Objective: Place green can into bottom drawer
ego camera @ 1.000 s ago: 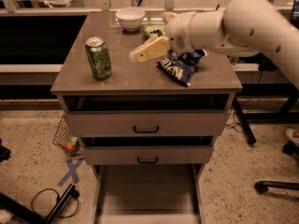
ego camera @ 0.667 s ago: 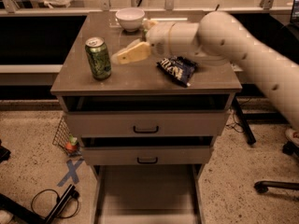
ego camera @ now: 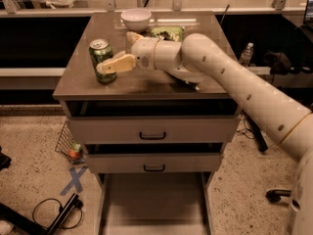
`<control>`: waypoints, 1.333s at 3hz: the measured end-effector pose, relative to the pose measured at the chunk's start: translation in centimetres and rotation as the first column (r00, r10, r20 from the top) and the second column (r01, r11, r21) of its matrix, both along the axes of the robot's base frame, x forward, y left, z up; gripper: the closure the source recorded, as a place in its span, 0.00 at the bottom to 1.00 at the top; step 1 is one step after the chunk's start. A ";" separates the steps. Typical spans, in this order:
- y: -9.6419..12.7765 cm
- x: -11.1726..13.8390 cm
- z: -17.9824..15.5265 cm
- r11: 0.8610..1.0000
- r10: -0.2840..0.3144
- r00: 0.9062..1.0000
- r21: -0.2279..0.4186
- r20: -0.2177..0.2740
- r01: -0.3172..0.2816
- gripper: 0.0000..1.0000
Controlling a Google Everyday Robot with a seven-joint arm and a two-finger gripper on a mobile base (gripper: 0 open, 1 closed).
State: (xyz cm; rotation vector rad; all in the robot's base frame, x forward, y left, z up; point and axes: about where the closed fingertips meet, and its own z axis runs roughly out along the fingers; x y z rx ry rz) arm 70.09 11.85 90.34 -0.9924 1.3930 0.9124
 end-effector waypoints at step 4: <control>6.0 -2.7 1.0 0.992 0.113 0.993 0.043 0.039 -0.115 0.87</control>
Offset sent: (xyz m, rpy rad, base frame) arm -0.0431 0.0769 0.0232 0.0483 -0.0765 0.1433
